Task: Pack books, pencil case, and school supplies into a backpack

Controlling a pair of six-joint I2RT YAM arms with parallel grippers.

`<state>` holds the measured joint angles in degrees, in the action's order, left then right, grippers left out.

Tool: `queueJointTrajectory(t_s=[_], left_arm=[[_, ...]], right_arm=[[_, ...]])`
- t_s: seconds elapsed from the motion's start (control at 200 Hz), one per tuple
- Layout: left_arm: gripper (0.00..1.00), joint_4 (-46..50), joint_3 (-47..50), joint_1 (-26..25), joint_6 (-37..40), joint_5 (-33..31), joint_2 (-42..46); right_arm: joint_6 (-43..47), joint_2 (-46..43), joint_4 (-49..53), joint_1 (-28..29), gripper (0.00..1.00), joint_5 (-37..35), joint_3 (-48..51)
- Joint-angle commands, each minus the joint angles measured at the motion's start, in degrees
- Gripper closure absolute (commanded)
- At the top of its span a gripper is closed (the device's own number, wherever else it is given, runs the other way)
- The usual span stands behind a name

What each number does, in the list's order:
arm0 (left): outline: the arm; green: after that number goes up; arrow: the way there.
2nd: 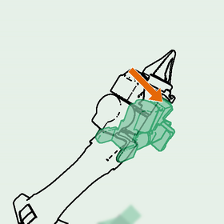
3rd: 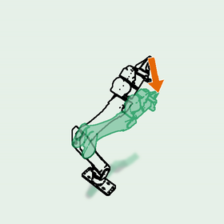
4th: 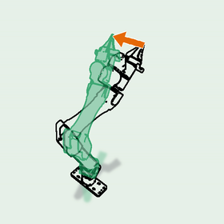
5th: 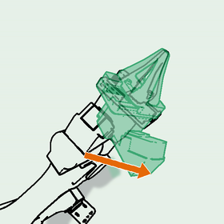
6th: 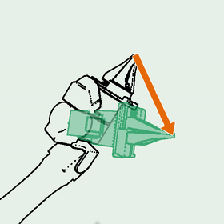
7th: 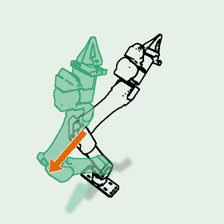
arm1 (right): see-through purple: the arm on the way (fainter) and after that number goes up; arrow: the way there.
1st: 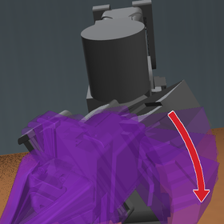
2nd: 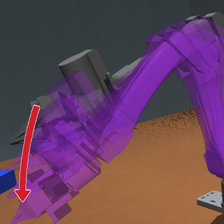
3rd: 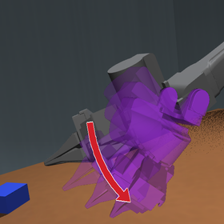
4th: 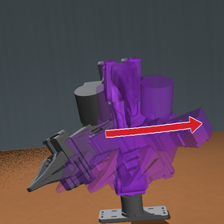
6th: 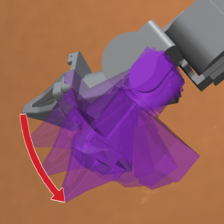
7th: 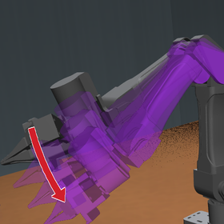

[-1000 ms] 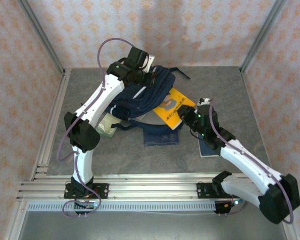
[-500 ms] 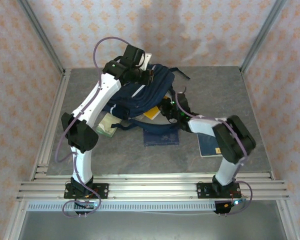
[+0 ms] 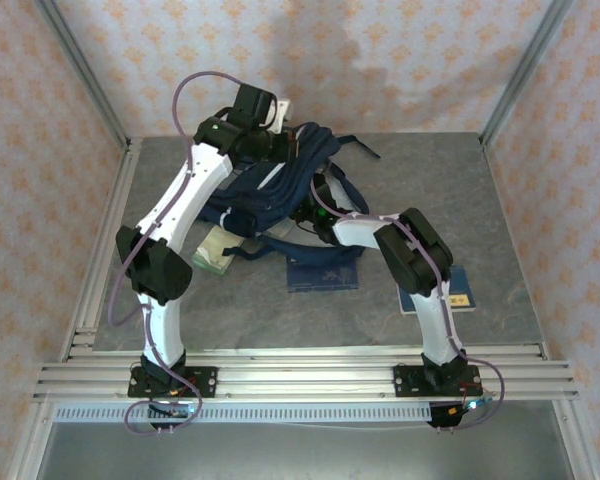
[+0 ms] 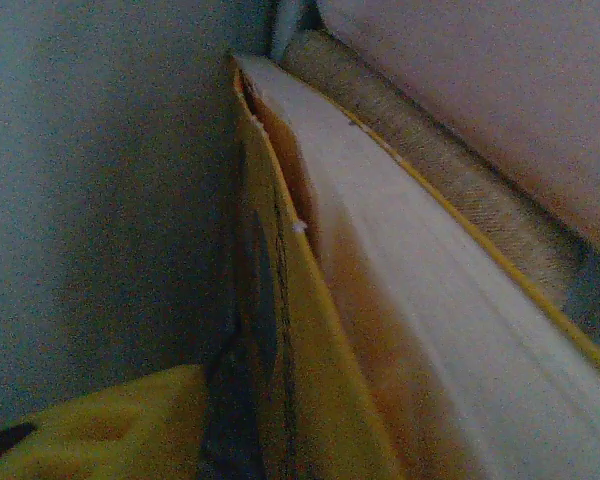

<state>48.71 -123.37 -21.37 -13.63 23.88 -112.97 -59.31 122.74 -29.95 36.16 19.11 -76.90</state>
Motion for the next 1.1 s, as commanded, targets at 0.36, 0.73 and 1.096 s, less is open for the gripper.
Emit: queueJointTrajectory(t_s=[0.36, 0.73, 1.096], left_arm=[[1.00, -11.4, -4.8, 4.9, -2.0, -9.1, -3.6], [1.00, -11.6, -9.1, 2.4, -7.5, 0.2, -13.0], [0.60, -13.1, 1.8, -1.9, -7.0, -0.5, -6.4]], right_arm=[[13.6, -27.7, 18.2, -3.0, 0.20, -12.6, 16.0], [26.2, -49.9, 31.0, -3.1, 0.24, -23.9, 28.1], [29.1, -62.5, 51.2, -4.1, 0.33, -30.2, 31.2]])
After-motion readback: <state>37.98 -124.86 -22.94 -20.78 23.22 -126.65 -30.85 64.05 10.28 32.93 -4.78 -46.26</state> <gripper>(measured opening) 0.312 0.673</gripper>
